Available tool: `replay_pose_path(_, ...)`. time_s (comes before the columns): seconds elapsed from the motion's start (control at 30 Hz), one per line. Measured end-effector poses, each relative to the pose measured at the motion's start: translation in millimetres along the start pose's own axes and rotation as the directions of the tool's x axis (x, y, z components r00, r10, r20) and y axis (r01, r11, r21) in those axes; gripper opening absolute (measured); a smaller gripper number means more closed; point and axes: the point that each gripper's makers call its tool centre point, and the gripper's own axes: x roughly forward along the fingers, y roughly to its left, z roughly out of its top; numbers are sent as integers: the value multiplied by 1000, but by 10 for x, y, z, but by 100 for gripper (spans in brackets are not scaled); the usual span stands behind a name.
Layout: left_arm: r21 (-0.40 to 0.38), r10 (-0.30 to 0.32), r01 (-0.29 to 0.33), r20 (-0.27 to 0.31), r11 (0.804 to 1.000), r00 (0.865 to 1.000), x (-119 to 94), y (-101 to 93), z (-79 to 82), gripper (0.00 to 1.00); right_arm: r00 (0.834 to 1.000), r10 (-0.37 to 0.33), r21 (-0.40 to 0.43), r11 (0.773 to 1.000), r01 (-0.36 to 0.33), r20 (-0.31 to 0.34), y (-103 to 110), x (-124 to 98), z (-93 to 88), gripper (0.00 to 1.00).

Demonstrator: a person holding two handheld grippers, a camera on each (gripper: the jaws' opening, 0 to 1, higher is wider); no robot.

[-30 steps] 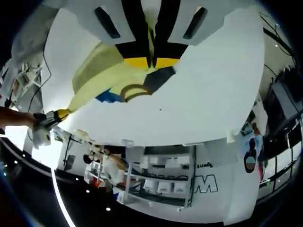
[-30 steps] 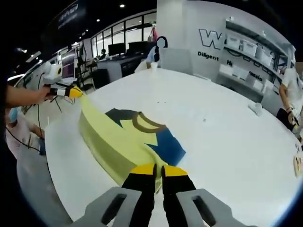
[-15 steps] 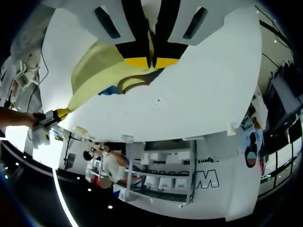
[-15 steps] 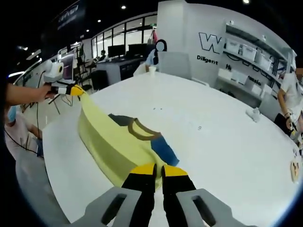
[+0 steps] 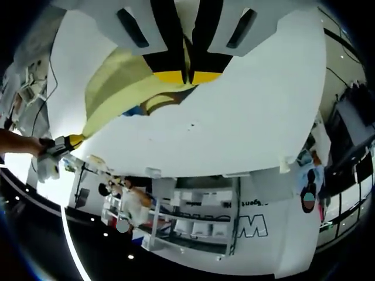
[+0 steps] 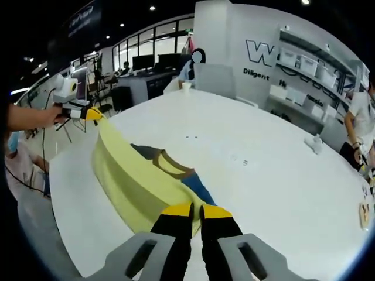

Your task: Fold the garment on the visible template until the final outline fits inside the template.

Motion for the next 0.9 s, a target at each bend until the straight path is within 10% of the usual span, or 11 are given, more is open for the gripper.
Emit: replay_pose_path(0.9, -28, 13, -15, -79, 999, 997, 505, 228, -179, 1, 999, 3, 108, 994, 2, -45, -224, 552, -175, 0)
